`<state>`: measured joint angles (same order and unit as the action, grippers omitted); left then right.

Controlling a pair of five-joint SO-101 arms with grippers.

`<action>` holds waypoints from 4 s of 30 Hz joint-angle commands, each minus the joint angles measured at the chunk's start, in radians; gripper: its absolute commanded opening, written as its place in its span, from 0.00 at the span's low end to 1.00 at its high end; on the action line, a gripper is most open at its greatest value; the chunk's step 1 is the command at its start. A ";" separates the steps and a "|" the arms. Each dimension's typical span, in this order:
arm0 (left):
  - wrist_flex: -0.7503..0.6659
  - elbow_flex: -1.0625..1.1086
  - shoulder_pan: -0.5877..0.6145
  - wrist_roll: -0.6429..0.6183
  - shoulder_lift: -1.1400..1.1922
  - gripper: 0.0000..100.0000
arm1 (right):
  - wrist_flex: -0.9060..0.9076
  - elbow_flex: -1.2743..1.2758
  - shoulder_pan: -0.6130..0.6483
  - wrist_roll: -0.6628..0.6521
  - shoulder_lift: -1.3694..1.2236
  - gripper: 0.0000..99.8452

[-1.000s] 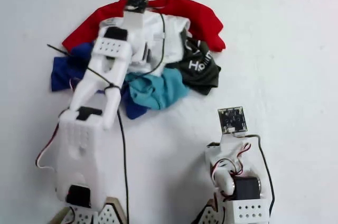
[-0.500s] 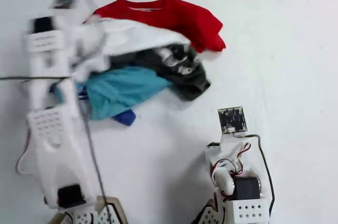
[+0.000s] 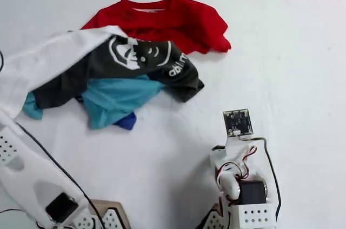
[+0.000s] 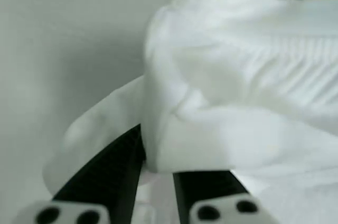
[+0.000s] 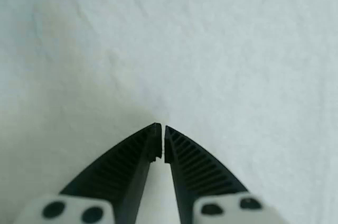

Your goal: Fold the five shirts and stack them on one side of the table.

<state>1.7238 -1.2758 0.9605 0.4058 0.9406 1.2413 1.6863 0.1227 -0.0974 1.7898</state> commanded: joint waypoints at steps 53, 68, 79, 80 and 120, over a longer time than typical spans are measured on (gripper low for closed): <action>0.068 -0.257 -0.290 -0.221 -0.195 0.30 | 0.007 0.006 -0.005 0.003 0.008 0.02; -0.054 1.015 -0.687 -0.221 -1.023 0.31 | 0.007 0.006 -0.005 0.003 0.008 0.02; -0.382 1.383 -0.864 -0.427 -1.031 0.43 | 0.007 0.006 -0.005 0.003 0.008 0.02; -0.413 1.409 -0.864 -0.427 -1.031 0.43 | 0.007 0.006 -0.005 0.003 0.008 0.02; -0.666 1.810 -0.106 -0.183 -1.623 0.02 | -0.292 -0.003 -0.004 -0.310 0.010 0.02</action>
<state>1.0533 0.5363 0.7319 0.2171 -0.5002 0.9989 1.6863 0.1227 -0.2754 1.7898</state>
